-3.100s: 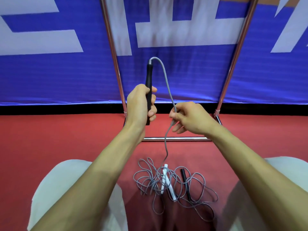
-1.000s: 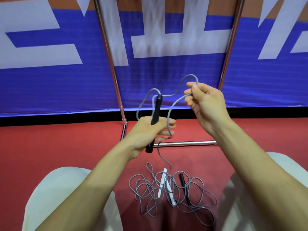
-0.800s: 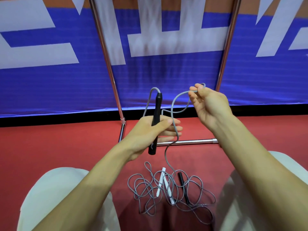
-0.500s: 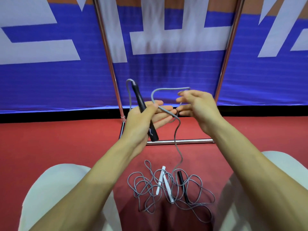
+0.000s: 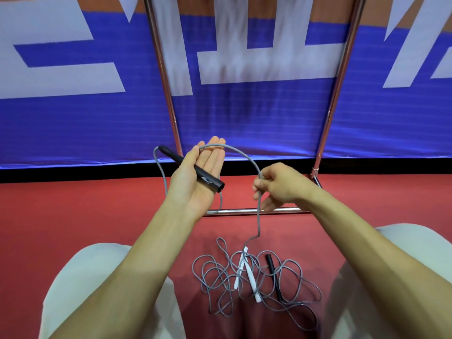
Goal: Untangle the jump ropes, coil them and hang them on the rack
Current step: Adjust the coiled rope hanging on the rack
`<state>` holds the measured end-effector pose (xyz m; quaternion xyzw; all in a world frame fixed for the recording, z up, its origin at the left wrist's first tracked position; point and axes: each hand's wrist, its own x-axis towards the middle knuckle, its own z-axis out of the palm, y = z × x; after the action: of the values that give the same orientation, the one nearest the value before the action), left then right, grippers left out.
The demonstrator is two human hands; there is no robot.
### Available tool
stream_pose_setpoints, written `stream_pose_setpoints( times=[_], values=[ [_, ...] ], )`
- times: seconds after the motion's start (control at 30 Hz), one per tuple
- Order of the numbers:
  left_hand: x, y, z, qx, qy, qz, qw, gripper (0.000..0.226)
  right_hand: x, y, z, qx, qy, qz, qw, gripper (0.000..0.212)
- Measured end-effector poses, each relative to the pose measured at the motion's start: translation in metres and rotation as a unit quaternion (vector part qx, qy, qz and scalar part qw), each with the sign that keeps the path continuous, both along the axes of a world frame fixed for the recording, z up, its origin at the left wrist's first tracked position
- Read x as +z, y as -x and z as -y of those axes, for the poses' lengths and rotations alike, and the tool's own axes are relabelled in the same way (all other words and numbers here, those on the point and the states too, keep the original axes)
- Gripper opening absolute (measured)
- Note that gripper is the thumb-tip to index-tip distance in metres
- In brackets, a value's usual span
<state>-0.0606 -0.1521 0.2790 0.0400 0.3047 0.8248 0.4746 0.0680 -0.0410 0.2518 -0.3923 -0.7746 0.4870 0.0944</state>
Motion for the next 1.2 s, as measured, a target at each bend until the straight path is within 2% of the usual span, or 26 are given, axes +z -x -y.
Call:
stream_pose_setpoints(
  times=[0.13,0.27,0.47,0.53,0.6,0.7,0.77,0.87,0.97,1.07,1.13,1.2],
  values=[
    [-0.012,-0.005,-0.005,-0.032,0.114,-0.171,0.978,0.024,0.011,-0.003,-0.007,-0.081,0.05,-0.175,0.98,0.022],
    [-0.019,-0.015,-0.006,-0.123,0.184,-0.321,0.921,0.023,0.028,-0.011,-0.007,-0.126,0.091,-0.315,0.936,0.018],
    [-0.018,-0.03,-0.002,-0.23,0.161,-0.474,0.835,0.02,0.038,-0.023,-0.016,-0.21,0.205,-0.455,0.841,0.021],
    [-0.019,-0.034,-0.003,-0.209,0.146,-0.518,0.817,0.018,0.037,-0.024,-0.018,-0.226,0.245,-0.474,0.815,0.019],
    [-0.02,-0.035,-0.004,-0.16,0.144,-0.538,0.815,0.015,0.035,-0.022,-0.017,-0.225,0.267,-0.483,0.803,0.02],
    [-0.019,-0.037,-0.005,-0.109,0.145,-0.512,0.84,0.015,0.033,-0.019,-0.017,-0.219,0.251,-0.471,0.817,0.023],
    [-0.017,-0.038,-0.006,-0.079,0.134,-0.464,0.872,0.016,0.033,-0.019,-0.017,-0.21,0.216,-0.437,0.848,0.027],
    [-0.009,-0.036,-0.007,-0.041,0.09,-0.334,0.937,0.016,0.029,-0.016,-0.013,-0.175,0.176,-0.361,0.899,0.032],
    [0.003,-0.027,-0.006,-0.018,0.046,-0.171,0.984,0.014,0.023,-0.011,-0.005,-0.08,0.132,-0.268,0.951,0.022],
    [0.01,-0.015,-0.002,-0.02,-0.007,-0.045,0.999,0.013,0.017,-0.007,0.004,0.042,0.11,-0.191,0.975,0.027],
    [0.011,-0.008,0.0,-0.004,-0.025,-0.007,1.0,0.014,0.013,-0.005,0.008,0.101,0.114,-0.143,0.978,0.028],
    [0.009,-0.002,0.002,0.014,-0.044,0.025,0.999,0.014,0.008,-0.004,0.012,0.135,0.11,-0.096,0.98,0.021]
  ],
)
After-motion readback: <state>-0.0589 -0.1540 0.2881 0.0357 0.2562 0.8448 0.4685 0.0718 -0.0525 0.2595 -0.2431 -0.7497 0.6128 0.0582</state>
